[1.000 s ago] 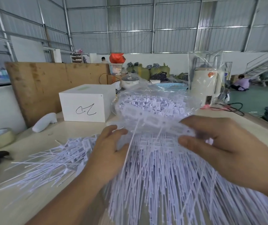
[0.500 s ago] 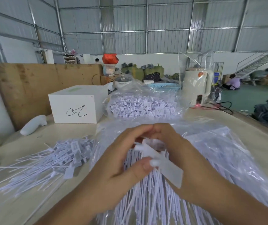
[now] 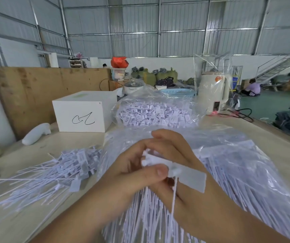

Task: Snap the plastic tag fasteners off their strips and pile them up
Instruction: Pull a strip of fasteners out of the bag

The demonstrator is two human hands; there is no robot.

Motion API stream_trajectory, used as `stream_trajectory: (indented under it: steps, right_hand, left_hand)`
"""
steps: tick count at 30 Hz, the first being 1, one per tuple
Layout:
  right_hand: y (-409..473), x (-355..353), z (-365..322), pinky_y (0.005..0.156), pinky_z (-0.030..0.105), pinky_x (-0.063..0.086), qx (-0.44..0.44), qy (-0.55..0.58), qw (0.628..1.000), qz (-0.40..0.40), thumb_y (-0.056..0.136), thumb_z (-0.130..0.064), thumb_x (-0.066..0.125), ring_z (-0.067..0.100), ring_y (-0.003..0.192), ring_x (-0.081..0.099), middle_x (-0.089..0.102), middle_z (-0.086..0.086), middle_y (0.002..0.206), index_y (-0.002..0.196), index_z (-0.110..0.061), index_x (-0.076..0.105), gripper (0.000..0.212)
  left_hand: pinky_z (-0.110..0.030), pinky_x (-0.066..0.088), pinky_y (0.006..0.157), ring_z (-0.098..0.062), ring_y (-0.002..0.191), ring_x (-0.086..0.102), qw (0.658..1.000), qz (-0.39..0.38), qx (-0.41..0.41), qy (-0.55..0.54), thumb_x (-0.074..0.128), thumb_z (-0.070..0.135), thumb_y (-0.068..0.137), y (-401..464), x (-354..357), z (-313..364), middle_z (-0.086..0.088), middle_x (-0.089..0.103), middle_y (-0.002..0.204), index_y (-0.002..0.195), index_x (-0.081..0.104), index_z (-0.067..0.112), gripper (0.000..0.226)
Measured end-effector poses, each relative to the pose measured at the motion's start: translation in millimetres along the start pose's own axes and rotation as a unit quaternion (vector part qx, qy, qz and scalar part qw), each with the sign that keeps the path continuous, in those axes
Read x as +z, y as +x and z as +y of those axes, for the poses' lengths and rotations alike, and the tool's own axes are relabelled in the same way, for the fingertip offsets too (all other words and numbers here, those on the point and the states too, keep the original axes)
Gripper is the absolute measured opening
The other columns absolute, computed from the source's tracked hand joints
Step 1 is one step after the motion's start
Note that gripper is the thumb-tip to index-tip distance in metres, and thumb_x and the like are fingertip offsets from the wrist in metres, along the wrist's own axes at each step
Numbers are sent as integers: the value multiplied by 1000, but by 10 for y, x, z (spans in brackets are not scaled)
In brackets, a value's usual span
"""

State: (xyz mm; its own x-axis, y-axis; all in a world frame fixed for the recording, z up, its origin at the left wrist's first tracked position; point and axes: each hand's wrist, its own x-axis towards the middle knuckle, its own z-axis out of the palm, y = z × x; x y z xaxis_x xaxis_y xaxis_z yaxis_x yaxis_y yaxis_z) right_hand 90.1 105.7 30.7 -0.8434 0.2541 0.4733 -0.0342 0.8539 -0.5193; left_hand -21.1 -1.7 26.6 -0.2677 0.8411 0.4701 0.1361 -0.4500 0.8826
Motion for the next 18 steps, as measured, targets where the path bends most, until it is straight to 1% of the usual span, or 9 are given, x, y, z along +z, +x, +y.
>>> stream_trajectory:
  steps: [1, 2, 4, 6, 9, 12, 14, 16, 18]
  right_hand:
    - [-126, 22, -37, 113, 23, 31, -22, -62, 998, 23, 95, -39, 47, -3, 131, 38, 42, -17, 139, 142, -33, 42, 48]
    - [-210, 25, -45, 116, 25, 28, -65, -103, 991, 56, 93, -42, 46, -1, 137, 30, 33, -14, 147, 144, -35, 37, 52]
    - [-235, -29, -22, 115, 24, 28, -104, -89, 983, 122, 88, -36, 53, 9, 144, 23, 20, -6, 152, 141, -32, 32, 58]
    - [-179, -131, -69, 107, 16, 31, -96, -24, 978, 184, 83, -21, 60, 7, 136, 33, 33, -3, 143, 131, -23, 42, 51]
    - [-265, -209, -175, 86, 12, 40, -126, 11, 952, 280, 81, -11, 55, 10, 103, 55, 53, -6, 108, 109, -20, 53, 30]
    - [-289, -96, -317, 62, 8, 42, -104, 0, 960, 261, 82, -30, 55, 1, 72, 59, 58, -16, 80, 90, -34, 58, 9]
    - [-237, 9, -352, 59, 17, 46, 0, 92, 971, 219, 71, -52, 56, 1, 65, 60, 63, -19, 77, 87, -43, 56, 18]
    - [-197, 49, -283, 61, 20, 50, 78, 171, 966, 180, 61, -61, 58, 1, 70, 64, 65, -23, 85, 95, -52, 47, 37]
    - [-191, -15, -219, 60, 20, 52, 125, 247, 952, 134, 55, -61, 67, 1, 72, 67, 66, -23, 89, 100, -56, 41, 53]
  left_hand:
    - [-20, 52, 71, -15, 84, 68, 1000, 12, 6, -2, 70, 24, 70, 2, -16, 20, 0, 71, 86, 92, 72, 24, 22]
    - [-22, 53, 69, -17, 80, 68, 999, 36, 7, -11, 72, 25, 67, 3, -41, 42, -3, 72, 85, 93, 73, 22, 26]
    - [-28, 55, 65, -24, 73, 69, 995, 95, 8, -12, 74, 29, 62, 12, -89, 89, -13, 73, 88, 96, 74, 15, 37]
    - [-28, 55, 62, -25, 70, 69, 987, 161, 18, 4, 76, 29, 61, 21, -109, 119, -16, 73, 87, 95, 73, 13, 38]
    - [-23, 50, 50, -17, 55, 63, 958, 279, 42, 46, 78, 29, 63, 35, -65, 112, -9, 71, 71, 84, 72, 20, 23]
    - [-35, 50, 46, -25, 52, 60, 933, 327, 69, 136, 80, 42, 54, 0, 82, 38, -8, 69, 68, 90, 67, 27, 41]
    - [-37, 54, 51, -31, 61, 65, 927, 314, 86, 187, 76, 41, 55, -28, 176, -10, -5, 70, 72, 96, 63, 31, 45]
    - [-25, 56, 60, -15, 68, 68, 922, 280, 102, 246, 69, 39, 60, -61, 239, -51, 7, 71, 83, 103, 58, 37, 44]
    - [-12, 51, 63, 0, 74, 67, 911, 216, 116, 331, 67, 37, 65, -87, 302, -56, 23, 68, 93, 114, 52, 44, 52]
